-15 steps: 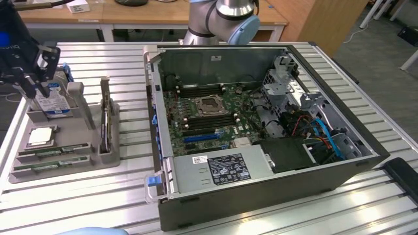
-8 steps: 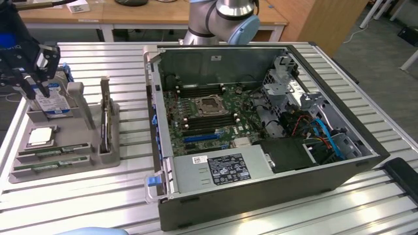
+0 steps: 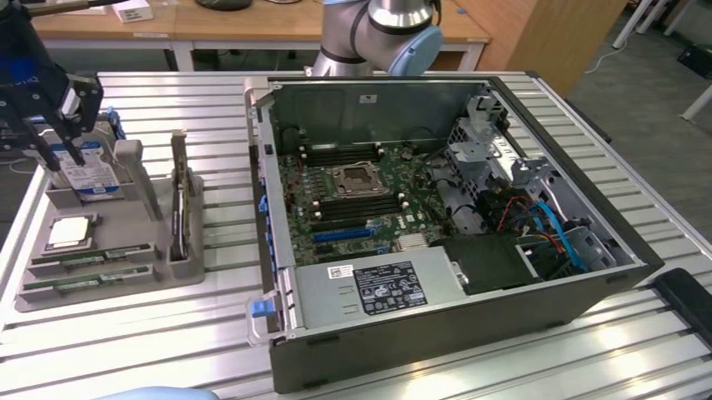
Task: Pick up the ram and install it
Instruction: 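Pick up the ram and move it above insertion slot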
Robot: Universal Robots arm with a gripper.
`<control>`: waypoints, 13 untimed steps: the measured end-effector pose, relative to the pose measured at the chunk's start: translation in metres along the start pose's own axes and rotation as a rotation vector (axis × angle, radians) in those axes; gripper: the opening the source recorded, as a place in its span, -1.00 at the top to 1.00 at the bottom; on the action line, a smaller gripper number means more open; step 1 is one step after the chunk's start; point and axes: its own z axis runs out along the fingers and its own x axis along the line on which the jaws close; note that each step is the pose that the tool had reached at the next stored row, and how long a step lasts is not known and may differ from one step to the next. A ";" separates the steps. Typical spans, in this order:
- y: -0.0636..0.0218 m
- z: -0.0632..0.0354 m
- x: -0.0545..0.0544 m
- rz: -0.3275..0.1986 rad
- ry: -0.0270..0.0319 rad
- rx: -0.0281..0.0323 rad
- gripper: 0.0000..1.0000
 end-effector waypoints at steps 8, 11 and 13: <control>-0.0001 0.0013 0.000 -0.145 0.0065 -0.0045 0.41; -0.0001 0.0018 0.000 -0.199 0.0088 -0.0061 0.41; -0.0001 0.0022 0.000 -0.236 0.0106 -0.0073 0.41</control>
